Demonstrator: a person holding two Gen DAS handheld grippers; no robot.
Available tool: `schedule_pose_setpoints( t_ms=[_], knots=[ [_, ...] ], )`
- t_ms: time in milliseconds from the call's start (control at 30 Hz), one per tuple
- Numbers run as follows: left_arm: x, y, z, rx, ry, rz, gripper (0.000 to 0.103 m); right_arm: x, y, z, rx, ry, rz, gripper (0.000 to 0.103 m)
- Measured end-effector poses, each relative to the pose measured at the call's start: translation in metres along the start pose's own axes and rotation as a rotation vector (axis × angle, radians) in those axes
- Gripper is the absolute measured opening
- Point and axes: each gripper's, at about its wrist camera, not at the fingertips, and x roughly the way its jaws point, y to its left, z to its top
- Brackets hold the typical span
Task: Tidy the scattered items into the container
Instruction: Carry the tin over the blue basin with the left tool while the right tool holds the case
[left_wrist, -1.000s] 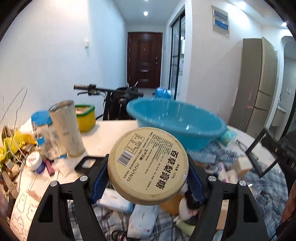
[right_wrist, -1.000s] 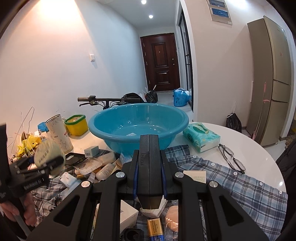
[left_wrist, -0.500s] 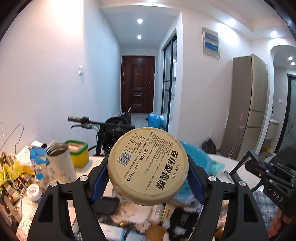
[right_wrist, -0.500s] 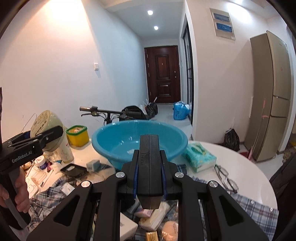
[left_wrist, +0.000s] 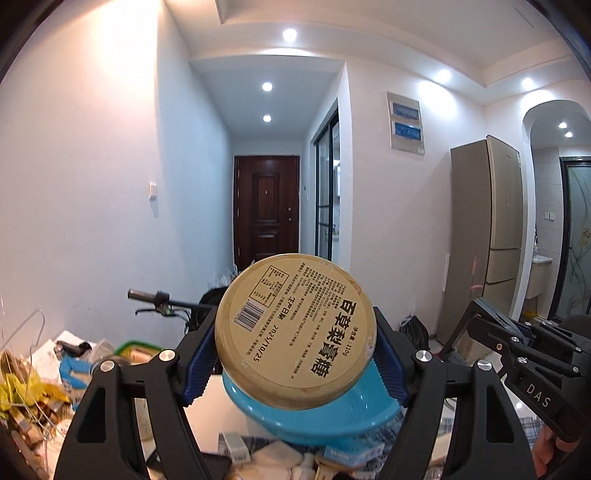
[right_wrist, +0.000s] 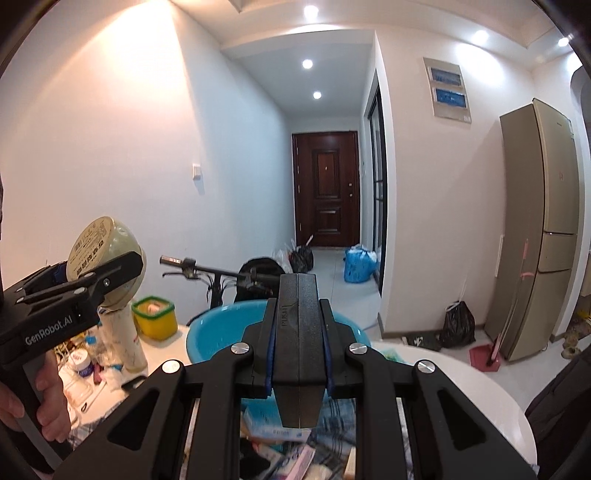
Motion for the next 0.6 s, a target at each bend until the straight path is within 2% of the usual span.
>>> schedule_pose_setpoints(
  t_ms=[167, 267, 600],
  knots=[
    [0.000, -0.003, 0.017, 0.005, -0.056, 0.005, 0.077, 0.008, 0.001, 0.017, 0.012, -0.047, 0.001, 0.018],
    [0.001, -0.004, 0.023, 0.006, -0.117, 0.042, 0.077, 0.013, -0.001, 0.029, 0.023, -0.076, 0.001, 0.018],
    [0.029, -0.003, 0.026, 0.011, -0.111, 0.032, 0.077, 0.024, -0.012, 0.047, 0.035, -0.145, -0.010, 0.018]
  ],
)
